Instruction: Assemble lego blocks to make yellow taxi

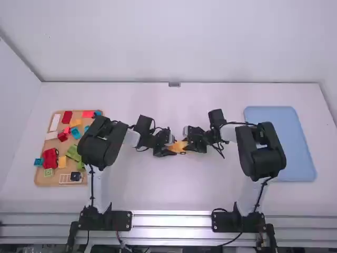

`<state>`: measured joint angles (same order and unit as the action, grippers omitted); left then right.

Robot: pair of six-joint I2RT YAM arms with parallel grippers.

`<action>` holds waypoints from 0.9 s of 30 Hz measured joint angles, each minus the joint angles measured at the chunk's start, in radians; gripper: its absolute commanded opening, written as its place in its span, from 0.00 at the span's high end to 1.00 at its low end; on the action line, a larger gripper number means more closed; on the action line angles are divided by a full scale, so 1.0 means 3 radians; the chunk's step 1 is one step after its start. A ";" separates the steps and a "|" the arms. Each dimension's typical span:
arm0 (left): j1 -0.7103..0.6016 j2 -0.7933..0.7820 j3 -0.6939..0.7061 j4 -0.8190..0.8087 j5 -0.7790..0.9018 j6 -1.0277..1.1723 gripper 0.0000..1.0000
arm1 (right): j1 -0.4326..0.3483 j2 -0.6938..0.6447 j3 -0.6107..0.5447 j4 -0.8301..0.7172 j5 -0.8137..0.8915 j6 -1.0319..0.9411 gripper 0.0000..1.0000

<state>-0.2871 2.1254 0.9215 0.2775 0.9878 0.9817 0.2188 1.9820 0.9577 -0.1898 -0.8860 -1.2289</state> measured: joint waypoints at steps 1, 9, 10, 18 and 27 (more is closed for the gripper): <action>0.0000 0.0000 0.0000 -0.0001 -0.0001 0.0001 0.59 | 0.0000 0.0000 0.0000 -0.0001 0.0005 0.0001 0.48; 0.0000 0.0000 0.0001 0.0000 0.0000 0.0000 0.59 | -0.0009 0.0000 0.0001 0.0014 -0.0102 -0.0022 0.38; 0.0000 0.0000 0.0000 0.0000 0.0000 0.0000 0.59 | -0.0015 0.0000 0.0001 -0.0009 -0.0136 -0.0029 0.37; 0.0000 0.0000 -0.0006 0.0013 0.0001 0.0000 0.59 | -0.0216 0.0000 0.0117 -0.0436 -0.0420 -0.0280 0.58; 0.0000 0.0000 -0.0006 0.0013 0.0001 0.0000 0.60 | -0.0197 0.0000 0.0120 -0.0434 -0.0351 -0.0296 0.94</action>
<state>-0.2871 2.1254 0.9195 0.2813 0.9882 0.9817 0.1596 1.9820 0.9936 -0.3199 -0.9913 -1.3178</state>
